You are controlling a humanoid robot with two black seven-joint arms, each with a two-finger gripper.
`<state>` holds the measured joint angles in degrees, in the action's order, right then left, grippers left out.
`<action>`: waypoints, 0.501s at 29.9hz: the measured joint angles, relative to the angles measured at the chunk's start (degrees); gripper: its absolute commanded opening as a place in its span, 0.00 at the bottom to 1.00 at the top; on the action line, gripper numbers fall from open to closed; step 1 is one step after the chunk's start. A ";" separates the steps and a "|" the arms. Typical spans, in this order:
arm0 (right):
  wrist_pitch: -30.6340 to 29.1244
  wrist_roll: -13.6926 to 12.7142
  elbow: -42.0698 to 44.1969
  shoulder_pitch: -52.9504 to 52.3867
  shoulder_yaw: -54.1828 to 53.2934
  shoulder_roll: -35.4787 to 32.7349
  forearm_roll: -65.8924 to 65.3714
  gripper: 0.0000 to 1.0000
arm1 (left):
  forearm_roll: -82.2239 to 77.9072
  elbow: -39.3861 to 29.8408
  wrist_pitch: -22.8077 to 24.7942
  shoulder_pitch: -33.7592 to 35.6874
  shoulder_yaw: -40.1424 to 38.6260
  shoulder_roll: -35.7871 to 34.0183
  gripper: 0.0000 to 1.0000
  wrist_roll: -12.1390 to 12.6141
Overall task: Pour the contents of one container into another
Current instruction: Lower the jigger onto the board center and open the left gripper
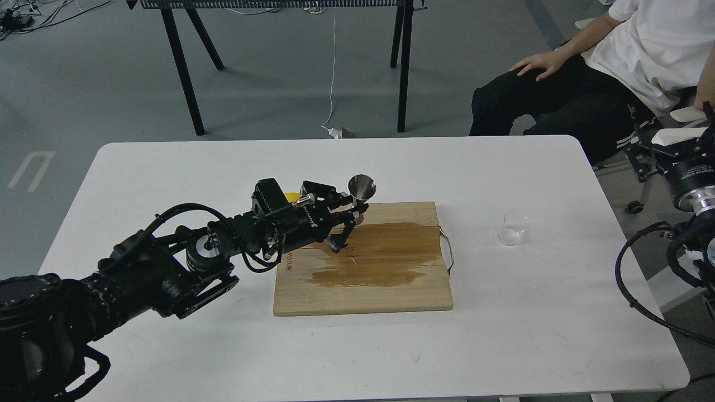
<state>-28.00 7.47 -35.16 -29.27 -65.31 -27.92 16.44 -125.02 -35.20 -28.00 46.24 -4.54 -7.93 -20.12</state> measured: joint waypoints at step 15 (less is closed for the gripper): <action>0.00 0.00 0.05 0.00 0.00 -0.28 0.00 1.00 | 0.02 2.07 0.00 -3.92 0.58 5.42 0.18 0.43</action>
<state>-28.00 7.47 -35.10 -29.27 -65.31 -28.21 16.44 -125.00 -33.13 -28.00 42.32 -3.96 -2.51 -19.69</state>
